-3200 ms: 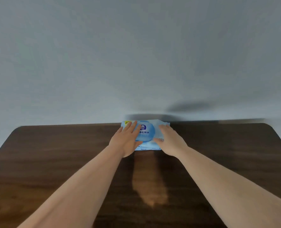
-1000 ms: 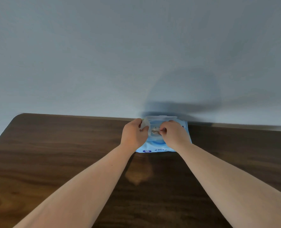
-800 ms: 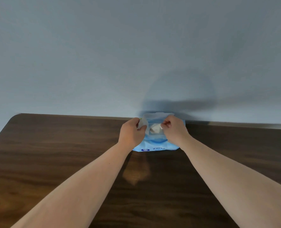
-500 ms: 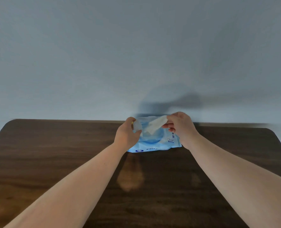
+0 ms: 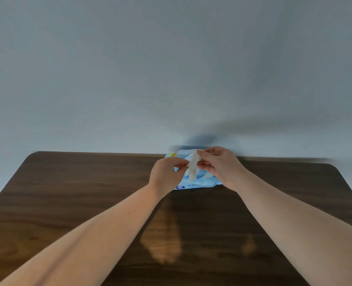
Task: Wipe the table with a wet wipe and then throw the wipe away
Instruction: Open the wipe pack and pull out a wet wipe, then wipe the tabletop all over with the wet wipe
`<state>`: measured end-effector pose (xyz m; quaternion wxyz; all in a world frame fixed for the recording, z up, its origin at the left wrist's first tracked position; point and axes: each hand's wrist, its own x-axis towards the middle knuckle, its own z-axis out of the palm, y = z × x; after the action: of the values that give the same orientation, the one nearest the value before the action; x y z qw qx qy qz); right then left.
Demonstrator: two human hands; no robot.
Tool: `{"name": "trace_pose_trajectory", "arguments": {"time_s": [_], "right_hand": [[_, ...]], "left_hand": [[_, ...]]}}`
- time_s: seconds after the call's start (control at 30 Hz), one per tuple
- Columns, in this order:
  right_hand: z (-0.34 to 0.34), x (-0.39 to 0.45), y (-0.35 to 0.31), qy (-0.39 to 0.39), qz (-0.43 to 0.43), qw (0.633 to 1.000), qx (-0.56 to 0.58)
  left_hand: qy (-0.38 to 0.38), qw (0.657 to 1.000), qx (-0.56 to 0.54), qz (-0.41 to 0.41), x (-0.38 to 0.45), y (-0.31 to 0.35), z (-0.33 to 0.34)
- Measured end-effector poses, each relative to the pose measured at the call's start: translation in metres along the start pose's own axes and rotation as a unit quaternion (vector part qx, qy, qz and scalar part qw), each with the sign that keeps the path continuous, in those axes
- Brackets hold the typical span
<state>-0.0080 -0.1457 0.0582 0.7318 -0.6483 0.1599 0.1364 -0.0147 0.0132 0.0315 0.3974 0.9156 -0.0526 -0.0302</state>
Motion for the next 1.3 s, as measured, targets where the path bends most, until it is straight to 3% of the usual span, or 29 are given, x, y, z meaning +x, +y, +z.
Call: {"name": "trace_pose_trajectory", "arguments": {"time_s": [0.07, 0.13, 0.23, 0.33, 0.4, 0.47, 0.57, 0.7, 0.8, 0.87, 0.9, 0.97, 1.03, 1.1, 1.17, 1.2, 1.23, 1.3], "right_hand": [[0.003, -0.002, 0.003, -0.024, -0.001, 0.998, -0.052], [0.006, -0.003, 0.005, -0.033, -0.008, 0.977, -0.213], [0.018, -0.005, 0.007, -0.046, -0.053, 0.899, -0.432], [0.037, -0.006, 0.013, -0.043, -0.133, 0.83, -0.54], [0.05, -0.006, 0.019, -0.042, -0.21, 0.755, -0.619], [0.065, -0.007, 0.027, -0.062, -0.282, 0.712, -0.641], [0.094, -0.006, 0.042, -0.085, -0.353, 0.688, -0.628], [0.144, -0.008, 0.068, -0.132, -0.404, 0.632, -0.649], [0.181, -0.013, 0.096, -0.212, -0.409, 0.591, -0.662], [0.205, -0.018, 0.117, -0.269, -0.38, 0.588, -0.661], [0.216, -0.022, 0.127, -0.288, -0.344, 0.609, -0.654], [0.235, -0.024, 0.146, -0.278, -0.277, 0.667, -0.634], [0.248, -0.018, 0.163, -0.245, -0.295, 0.682, -0.623], [0.256, -0.012, 0.179, -0.287, -0.308, 0.631, -0.652], [0.261, -0.007, 0.199, -0.352, -0.301, 0.527, -0.712], [0.263, -0.007, 0.208, -0.36, -0.305, 0.496, -0.729], [0.268, -0.007, 0.216, -0.35, -0.312, 0.493, -0.733], [0.281, -0.005, 0.227, -0.301, -0.308, 0.547, -0.718]], "left_hand": [[0.006, 1.0, 0.004, -0.018, -0.005, -0.001, -0.008], [0.007, 0.999, -0.024, -0.044, -0.008, -0.008, -0.017], [0.025, 0.996, -0.057, -0.059, -0.014, -0.025, -0.037], [0.044, 0.997, -0.025, -0.052, -0.025, -0.043, -0.058], [0.039, 0.998, -0.016, -0.048, -0.034, -0.056, -0.069], [0.031, 0.999, 0.007, -0.042, -0.046, -0.073, -0.079], [0.024, 0.998, 0.012, -0.06, -0.065, -0.098, -0.095], [0.041, 0.994, 0.039, -0.094, -0.093, -0.138, -0.118], [0.047, 0.991, 0.06, -0.112, -0.112, -0.17, -0.129], [0.034, 0.989, 0.061, -0.128, -0.124, -0.192, -0.134], [0.02, 0.989, 0.062, -0.134, -0.13, -0.203, -0.136], [-0.023, 0.986, 0.068, -0.149, -0.14, -0.223, -0.137], [-0.06, 0.982, 0.07, -0.165, -0.15, -0.241, -0.138], [-0.061, 0.981, 0.062, -0.175, -0.157, -0.255, -0.139], [-0.041, 0.977, 0.05, -0.203, -0.166, -0.269, -0.141], [-0.026, 0.972, 0.073, -0.221, -0.172, -0.276, -0.141], [-0.011, 0.964, 0.126, -0.235, -0.18, -0.285, -0.141], [0.018, 0.935, 0.242, -0.259, -0.2, -0.303, -0.142]]}}
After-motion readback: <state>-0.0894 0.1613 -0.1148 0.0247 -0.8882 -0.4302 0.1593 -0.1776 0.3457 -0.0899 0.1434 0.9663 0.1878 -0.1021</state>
